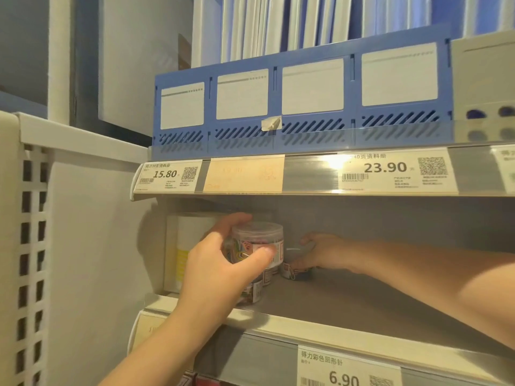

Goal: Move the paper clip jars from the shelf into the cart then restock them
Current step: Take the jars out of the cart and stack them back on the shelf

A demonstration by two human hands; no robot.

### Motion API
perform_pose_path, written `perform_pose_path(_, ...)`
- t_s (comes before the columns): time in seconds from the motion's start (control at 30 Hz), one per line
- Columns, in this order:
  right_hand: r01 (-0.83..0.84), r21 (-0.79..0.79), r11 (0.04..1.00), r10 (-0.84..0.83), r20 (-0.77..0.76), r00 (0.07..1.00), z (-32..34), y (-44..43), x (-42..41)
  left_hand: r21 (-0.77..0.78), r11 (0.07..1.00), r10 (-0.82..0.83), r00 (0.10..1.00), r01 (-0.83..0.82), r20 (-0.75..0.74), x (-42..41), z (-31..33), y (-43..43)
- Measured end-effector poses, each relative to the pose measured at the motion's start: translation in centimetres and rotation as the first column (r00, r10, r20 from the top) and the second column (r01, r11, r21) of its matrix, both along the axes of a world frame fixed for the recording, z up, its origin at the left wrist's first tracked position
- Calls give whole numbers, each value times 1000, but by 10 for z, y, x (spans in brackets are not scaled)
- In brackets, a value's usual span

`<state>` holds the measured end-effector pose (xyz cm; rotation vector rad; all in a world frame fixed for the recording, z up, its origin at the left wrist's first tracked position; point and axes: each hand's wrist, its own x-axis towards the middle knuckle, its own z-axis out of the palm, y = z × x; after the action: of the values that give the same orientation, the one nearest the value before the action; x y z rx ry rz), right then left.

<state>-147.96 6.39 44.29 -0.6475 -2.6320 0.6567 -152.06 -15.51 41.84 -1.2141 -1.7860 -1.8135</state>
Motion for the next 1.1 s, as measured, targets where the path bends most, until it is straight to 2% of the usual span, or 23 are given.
perform_pose_path(0.2,29,93,995,-25,-48,999,-11,3,-10,38,999,12,1000,-12,-22,-2,-4,1)
perform_pose_path(0.37,12,87,996,-8,-37,999,-12,1,-6,48,999,0,1000,2,-25,-2,-4,1)
perform_pose_path(0.53,-12,265,964,5,30,1000,17,-17,15,7,999,55,995,-54,-82,0,-6,1)
perform_pose_path(0.77,-249,35,968,250,-24,968,44,-46,61,66,995,80,994,-76,-68,9,-3,3)
perform_pose_path(0.87,-302,-94,949,278,-212,937,49,-61,74,61,995,84,994,-80,-65,14,-2,8)
perform_pose_path(0.93,-363,-170,916,319,-243,916,49,-72,83,51,994,99,992,-95,-75,20,-2,13)
perform_pose_path(1.03,-441,-101,892,423,-160,892,38,-86,87,17,994,106,989,-105,-108,29,-2,19)
perform_pose_path(1.1,-381,-57,923,366,-182,913,32,-88,80,-20,994,108,984,-112,-142,31,-4,22)
